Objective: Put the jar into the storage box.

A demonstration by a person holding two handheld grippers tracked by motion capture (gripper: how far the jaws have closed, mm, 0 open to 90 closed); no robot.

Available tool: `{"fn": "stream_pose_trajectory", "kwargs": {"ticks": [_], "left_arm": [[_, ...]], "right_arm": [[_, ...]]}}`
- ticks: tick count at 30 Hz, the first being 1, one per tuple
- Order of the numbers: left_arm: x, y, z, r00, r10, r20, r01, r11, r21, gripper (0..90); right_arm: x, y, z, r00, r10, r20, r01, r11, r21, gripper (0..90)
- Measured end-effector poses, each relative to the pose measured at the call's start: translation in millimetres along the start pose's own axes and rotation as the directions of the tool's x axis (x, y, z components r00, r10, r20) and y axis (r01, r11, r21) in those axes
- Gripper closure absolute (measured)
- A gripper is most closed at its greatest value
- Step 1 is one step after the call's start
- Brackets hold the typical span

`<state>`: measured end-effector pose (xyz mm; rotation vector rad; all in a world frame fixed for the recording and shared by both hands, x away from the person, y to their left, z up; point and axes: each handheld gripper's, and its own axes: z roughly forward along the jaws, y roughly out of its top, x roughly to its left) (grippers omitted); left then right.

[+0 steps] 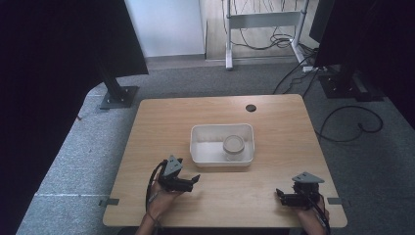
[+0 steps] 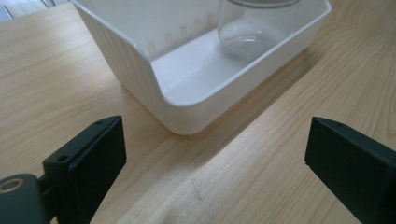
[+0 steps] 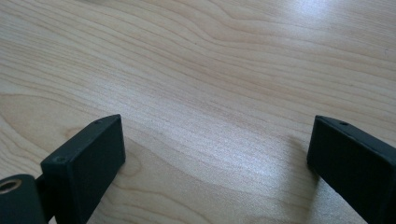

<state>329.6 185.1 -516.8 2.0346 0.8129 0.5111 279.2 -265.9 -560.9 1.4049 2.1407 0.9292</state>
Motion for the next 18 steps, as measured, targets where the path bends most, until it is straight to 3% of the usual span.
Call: {"fn": "stream_pose_trajectory", "kwargs": {"ticks": [18], "left_arm": [[4.4, -29.3, 6.8, 0.9992, -0.024, -0.031, 0.028, 0.9924, 0.12, 5.8]], "right_arm": [[0.0, -0.1, 0.0, 1.0, 0.0, 0.0, 0.0, 1.0, 0.0, 3.9]]}}
